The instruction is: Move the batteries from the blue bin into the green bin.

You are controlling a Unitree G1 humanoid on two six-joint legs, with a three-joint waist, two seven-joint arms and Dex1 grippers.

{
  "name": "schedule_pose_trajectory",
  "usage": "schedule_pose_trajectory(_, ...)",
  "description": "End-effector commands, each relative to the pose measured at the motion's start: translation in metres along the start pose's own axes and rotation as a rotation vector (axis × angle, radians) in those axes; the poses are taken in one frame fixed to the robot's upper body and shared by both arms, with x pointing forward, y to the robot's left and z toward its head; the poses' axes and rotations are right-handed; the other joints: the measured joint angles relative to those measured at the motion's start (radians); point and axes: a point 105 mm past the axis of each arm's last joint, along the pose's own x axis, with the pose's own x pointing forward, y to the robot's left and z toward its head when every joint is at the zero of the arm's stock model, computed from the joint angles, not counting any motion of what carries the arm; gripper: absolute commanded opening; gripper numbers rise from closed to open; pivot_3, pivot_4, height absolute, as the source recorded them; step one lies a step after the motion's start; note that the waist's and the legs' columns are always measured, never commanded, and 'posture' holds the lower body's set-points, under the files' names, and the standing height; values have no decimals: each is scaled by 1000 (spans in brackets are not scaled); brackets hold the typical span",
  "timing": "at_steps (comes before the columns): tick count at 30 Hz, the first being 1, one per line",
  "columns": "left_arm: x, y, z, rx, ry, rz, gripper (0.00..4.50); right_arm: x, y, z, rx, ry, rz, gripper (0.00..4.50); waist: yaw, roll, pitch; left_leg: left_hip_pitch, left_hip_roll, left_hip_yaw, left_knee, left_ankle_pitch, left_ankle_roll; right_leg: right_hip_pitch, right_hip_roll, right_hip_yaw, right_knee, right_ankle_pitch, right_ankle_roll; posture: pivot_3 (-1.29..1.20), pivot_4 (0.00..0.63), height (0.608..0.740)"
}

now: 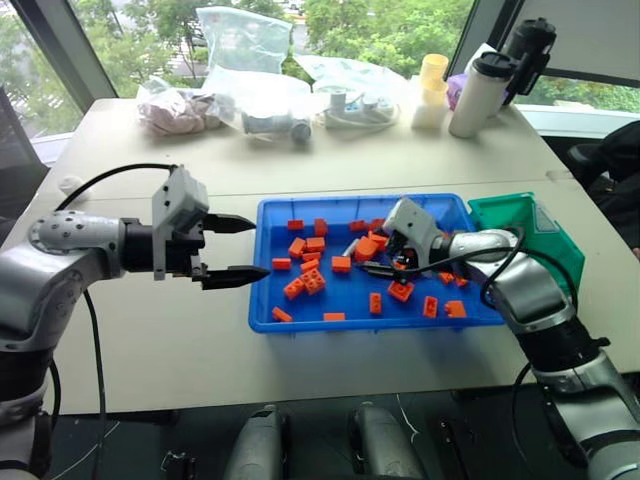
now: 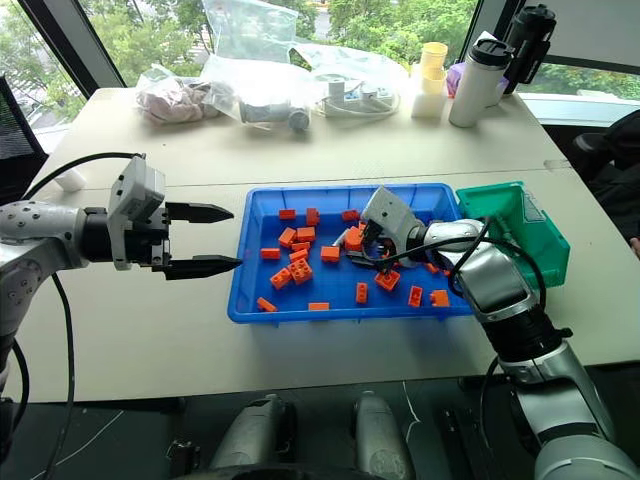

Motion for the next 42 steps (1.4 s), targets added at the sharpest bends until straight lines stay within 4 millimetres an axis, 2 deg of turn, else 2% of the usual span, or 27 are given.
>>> schedule_pose_trajectory(1,-1,1,10,59,-21,10,4500,2,-3,7,-51,-21,-34,4114,-1,0,0,0,0,0,0,0,0,0,0,0,0,0,0,0,150,740)
schedule_pose_trajectory(6,1,2,10,68,-23,15,4500,10,-11,-7,-39,25,-83,4114,-2,0,0,0,0,0,0,0,0,0,0,0,0,0,0,0,150,740)
schedule_pose_trajectory(7,1,2,11,68,-25,16,4500,10,-12,-7,-30,23,-83,3880,-2,0,0,0,0,0,0,0,0,0,0,0,0,0,0,0,150,740)
schedule_pose_trajectory(9,1,3,10,68,-26,17,4500,12,-10,-7,0,12,-70,3232,-2,0,0,0,0,0,0,0,0,0,0,0,0,0,0,0,150,740)
schedule_pose_trajectory(13,2,4,12,69,-37,26,4500,12,-8,-10,-17,25,-64,1293,0,0,0,0,0,0,0,0,0,0,0,0,0,0,0,0,150,740)
schedule_pose_trajectory(16,2,4,11,68,-40,30,4500,10,-7,-11,-42,33,-61,33,0,0,0,0,0,0,0,0,0,0,0,0,0,0,0,0,150,740)
schedule_pose_trajectory(23,3,6,11,68,-43,36,4500,0,-9,-11,-51,36,-70,33,0,-1,0,1,0,0,0,0,0,0,0,0,0,0,0,0,150,740)
schedule_pose_trajectory(26,4,6,11,68,-44,37,4500,-4,-15,0,-21,-14,-106,33,0,-1,0,1,0,0,0,0,0,0,0,0,0,0,0,0,150,740)
schedule_pose_trajectory(27,4,7,11,68,-44,36,4500,-4,-12,6,-6,-40,-85,544,0,-1,0,1,0,0,0,0,0,1,0,0,0,0,0,0,150,740)
schedule_pose_trajectory(28,5,7,11,69,-44,36,4500,-4,-10,13,1,-61,-70,770,0,-1,0,1,0,0,0,0,0,1,0,0,0,0,0,0,150,740)
schedule_pose_trajectory(29,5,7,11,70,-43,36,4500,-4,-8,21,18,-86,-62,1322,0,-1,0,1,0,0,0,0,0,0,0,0,0,0,0,0,150,740)
schedule_pose_trajectory(30,5,7,11,70,-43,35,4500,-4,-8,29,30,-108,-61,1661,-1,-1,0,1,0,0,0,0,0,0,0,0,0,0,0,0,150,740)
schedule_pose_trajectory(31,5,7,11,71,-43,36,4500,-2,-10,39,57,-143,-80,2308,-3,0,0,0,0,0,0,0,0,0,0,0,0,0,0,0,150,740)
schedule_pose_trajectory(33,5,8,10,72,-40,37,4500,0,-10,56,143,-196,-85,3250,-6,0,0,1,1,0,0,0,0,0,1,0,1,0,0,0,150,740)
schedule_pose_trajectory(35,5,8,10,74,-37,37,4500,6,-1,64,218,-203,-40,4263,-6,0,0,1,1,0,0,0,0,0,1,0,1,0,0,0,150,740)
schedule_pose_trajectory(38,5,8,10,74,-33,37,4500,21,17,61,324,-140,6,4263,-2,-1,0,0,1,-1,-1,0,0,0,1,0,1,0,0,0,150,740)
schedule_pose_trajectory(42,5,7,7,74,-15,34,4500,35,28,47,328,-26,0,4263,1,-1,0,0,-1,-1,0,0,0,0,-1,0,1,0,0,0,150,740)
